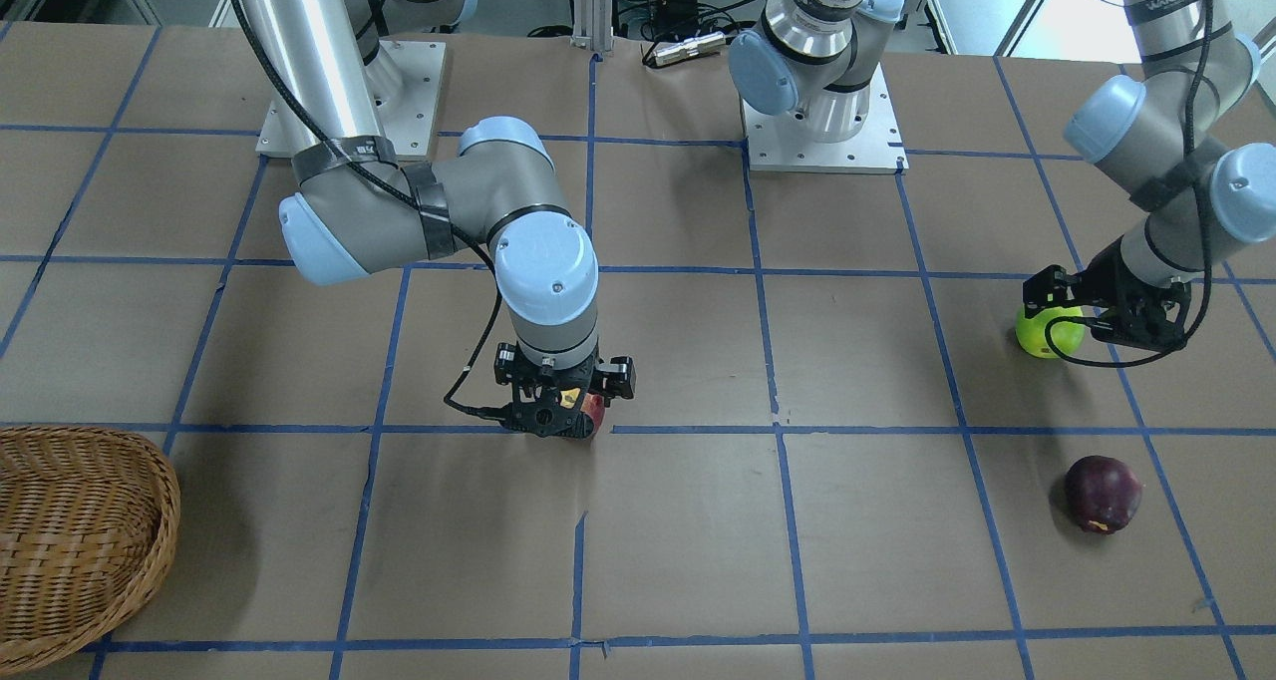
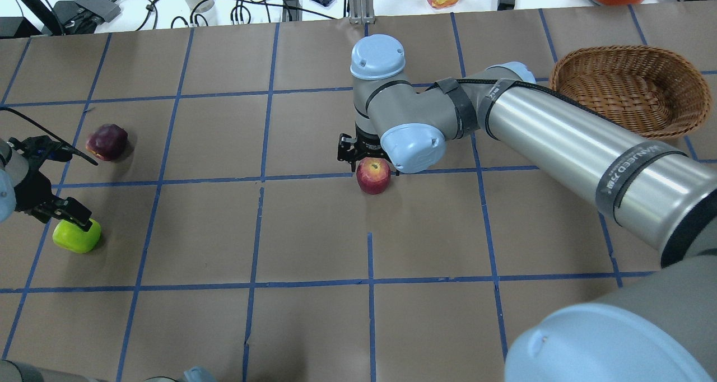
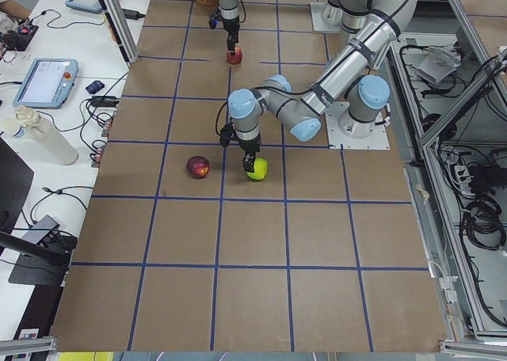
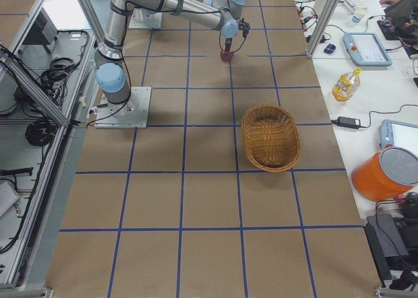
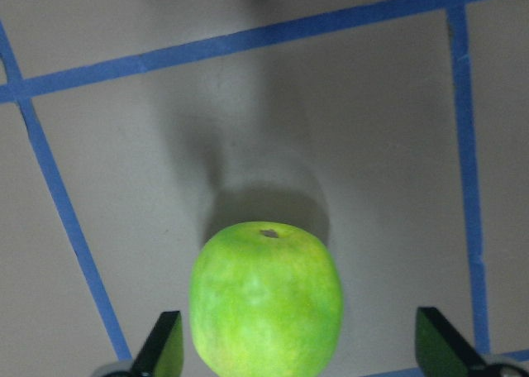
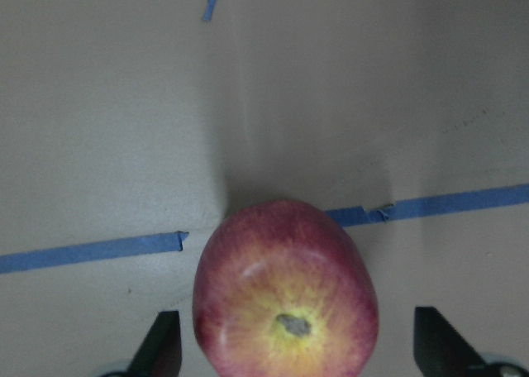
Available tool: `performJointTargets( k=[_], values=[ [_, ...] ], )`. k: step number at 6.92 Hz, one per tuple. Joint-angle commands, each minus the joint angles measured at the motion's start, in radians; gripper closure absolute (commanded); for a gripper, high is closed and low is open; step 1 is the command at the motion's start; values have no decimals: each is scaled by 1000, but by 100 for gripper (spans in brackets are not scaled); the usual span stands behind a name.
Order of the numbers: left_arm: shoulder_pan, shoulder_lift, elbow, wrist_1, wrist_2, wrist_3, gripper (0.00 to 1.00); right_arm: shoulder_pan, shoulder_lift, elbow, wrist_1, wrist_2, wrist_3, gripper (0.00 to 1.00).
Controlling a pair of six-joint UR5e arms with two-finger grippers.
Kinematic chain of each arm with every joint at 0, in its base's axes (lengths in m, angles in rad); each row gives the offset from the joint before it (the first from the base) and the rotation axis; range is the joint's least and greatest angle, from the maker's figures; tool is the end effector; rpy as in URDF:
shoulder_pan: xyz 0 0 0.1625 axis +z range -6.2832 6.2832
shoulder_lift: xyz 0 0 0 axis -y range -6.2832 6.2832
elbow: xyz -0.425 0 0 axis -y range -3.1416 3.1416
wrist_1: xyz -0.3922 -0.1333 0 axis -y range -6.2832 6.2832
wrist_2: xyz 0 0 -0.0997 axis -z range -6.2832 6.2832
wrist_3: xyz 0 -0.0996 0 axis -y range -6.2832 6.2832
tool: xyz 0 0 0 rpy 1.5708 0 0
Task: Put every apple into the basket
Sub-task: 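Grasp the red-yellow apple with the right gripper while left grasps green apple, then carry the red-yellow apple into the basket with right gripper while left lifts green apple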
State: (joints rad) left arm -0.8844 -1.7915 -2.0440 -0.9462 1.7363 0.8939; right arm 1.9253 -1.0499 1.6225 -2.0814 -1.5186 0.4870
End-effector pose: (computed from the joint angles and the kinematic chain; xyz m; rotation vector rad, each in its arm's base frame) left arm 0.2183 -0.4509 0.2215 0.3261 3.0464 0.2553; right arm 0.3501 -0.5470 0.2132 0.2089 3.1099 0.1214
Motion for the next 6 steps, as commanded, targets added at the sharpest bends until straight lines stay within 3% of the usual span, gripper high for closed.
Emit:
performJointTargets(
  k=[1, 2, 3, 4, 6],
  values=[
    [13, -37, -35, 37, 9, 7, 0, 0, 16, 10, -19, -5, -2, 0],
    [16, -58, -28, 41, 9, 7, 2, -2, 17, -1, -14, -6, -19, 22],
    [16, -62, -28, 81, 15, 8, 60, -8, 13, -3, -11, 3, -18, 99],
    [13, -59, -25, 86, 17, 7, 92, -15, 4, -9, -2, 1, -16, 100],
    [-4, -16, 2, 54, -1, -13, 93, -41, -48, -70, 59, -3, -14, 100]
  ],
)
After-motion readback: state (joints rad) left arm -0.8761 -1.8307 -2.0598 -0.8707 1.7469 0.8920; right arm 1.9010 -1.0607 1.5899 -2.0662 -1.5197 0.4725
